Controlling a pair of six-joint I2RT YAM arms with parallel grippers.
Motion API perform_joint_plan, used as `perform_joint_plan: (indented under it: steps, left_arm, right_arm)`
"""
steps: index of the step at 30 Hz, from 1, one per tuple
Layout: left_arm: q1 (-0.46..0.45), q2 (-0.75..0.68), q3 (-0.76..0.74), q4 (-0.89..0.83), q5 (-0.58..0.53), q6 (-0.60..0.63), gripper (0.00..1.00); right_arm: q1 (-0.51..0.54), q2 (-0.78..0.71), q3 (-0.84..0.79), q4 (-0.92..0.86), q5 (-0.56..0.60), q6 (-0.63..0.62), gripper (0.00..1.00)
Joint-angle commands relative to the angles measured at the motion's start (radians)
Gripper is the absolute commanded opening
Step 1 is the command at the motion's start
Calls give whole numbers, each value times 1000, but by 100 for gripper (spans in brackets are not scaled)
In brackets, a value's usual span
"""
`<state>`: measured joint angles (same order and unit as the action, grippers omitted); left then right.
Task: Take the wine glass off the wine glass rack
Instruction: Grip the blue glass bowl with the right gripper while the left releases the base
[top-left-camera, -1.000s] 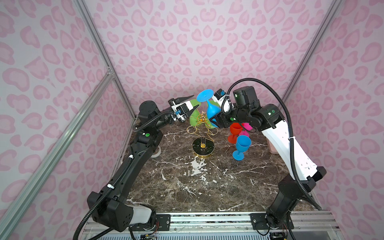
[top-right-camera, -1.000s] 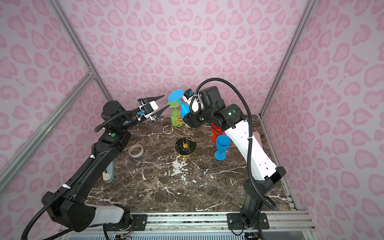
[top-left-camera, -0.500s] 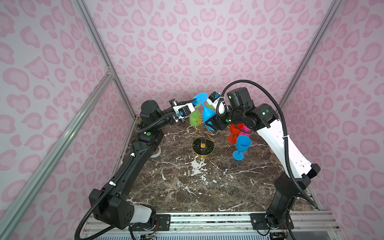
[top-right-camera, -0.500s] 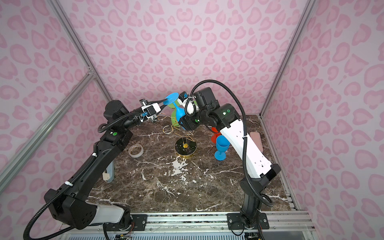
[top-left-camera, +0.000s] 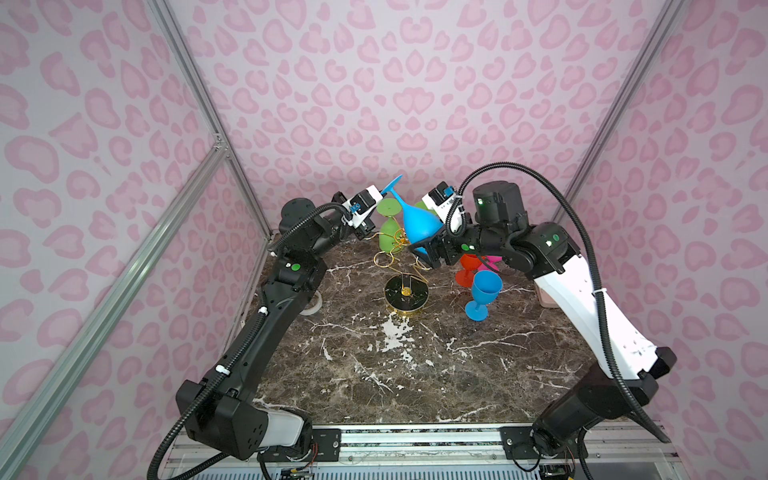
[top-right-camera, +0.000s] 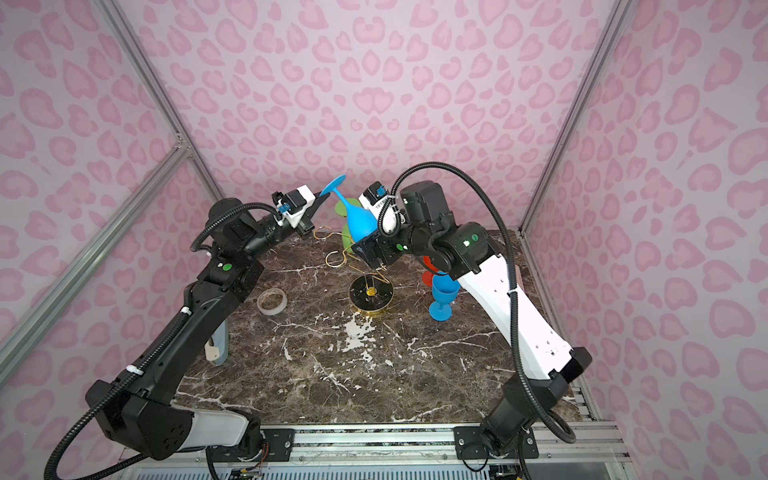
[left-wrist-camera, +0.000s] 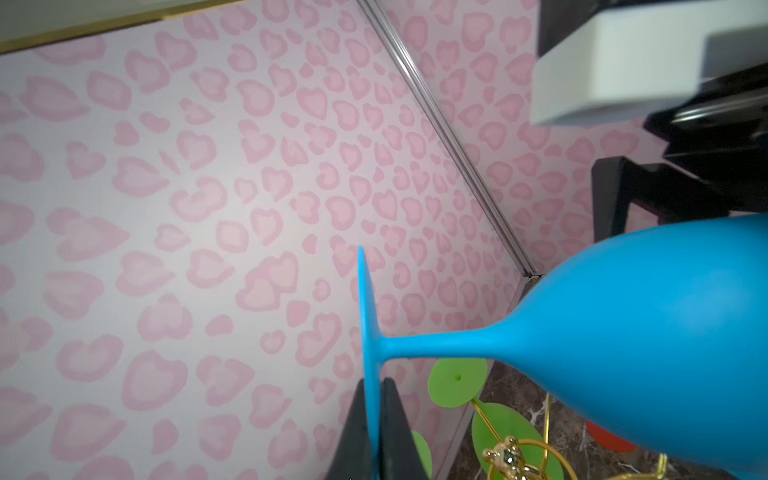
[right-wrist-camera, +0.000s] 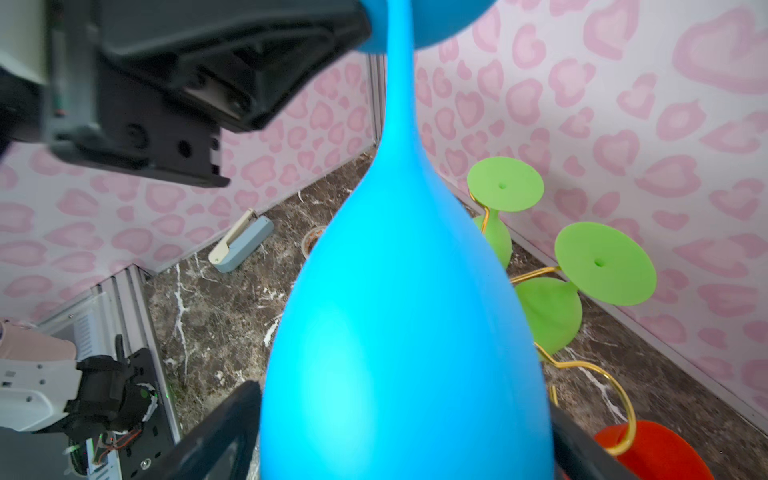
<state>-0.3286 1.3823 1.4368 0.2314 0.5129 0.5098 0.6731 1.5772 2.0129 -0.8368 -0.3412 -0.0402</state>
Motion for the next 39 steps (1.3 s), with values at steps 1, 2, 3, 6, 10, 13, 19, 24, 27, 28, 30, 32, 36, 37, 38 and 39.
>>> perform_joint_plan:
  steps: [1, 2, 3, 6, 10, 13, 19, 24, 27, 28, 30, 32, 36, 37, 38, 39]
  left_arm:
    - [14, -14, -3, 36, -101, -142, 3]
    - [20, -17, -9, 37, -100, -167, 3]
    - [28, -19, -17, 39, -101, -198, 3]
    - [61, -23, -23, 30, -77, -321, 3]
    - [77, -38, -42, 35, -39, -390, 3]
    - [78, -41, -56, 46, -20, -414, 3]
    - [77, -43, -62, 49, 4, -434, 3]
    - [78, -51, -70, 52, 17, -452, 3]
    - [78, -53, -75, 55, 33, -466, 3]
    - [78, -53, -76, 57, 39, -472, 3]
    - [78, -53, -76, 57, 47, -484, 3]
    - [79, -53, -78, 60, 57, -495, 3]
    - [79, -54, -74, 62, 86, -516, 3]
    - [78, -54, -72, 60, 92, -521, 3]
    - [79, -54, -72, 60, 102, -528, 3]
    - [78, -56, -72, 60, 111, -536, 3]
  right_arm:
    - [5, -105, -126, 214, -73, 56, 94]
    - [3, -146, -183, 266, -63, 66, 94]
    - [1, -195, -245, 328, -45, 75, 95]
    - [-26, -323, -416, 506, -16, 100, 95]
    - [-94, -432, -570, 649, -68, 172, 90]
    - [-115, -443, -603, 673, -82, 193, 83]
    - [-127, -399, -610, 706, -84, 199, 78]
    - [-149, -351, -590, 751, -100, 216, 74]
    - [-166, -318, -575, 770, -116, 227, 70]
    - [-168, -311, -569, 773, -116, 226, 69]
    - [-170, -292, -556, 782, -120, 227, 66]
    - [-171, -271, -541, 788, -127, 230, 63]
    - [-171, -230, -504, 803, -140, 242, 54]
    - [-171, -222, -496, 805, -144, 244, 51]
    - [-171, -215, -490, 807, -149, 247, 47]
    - [-170, -209, -484, 810, -152, 250, 43]
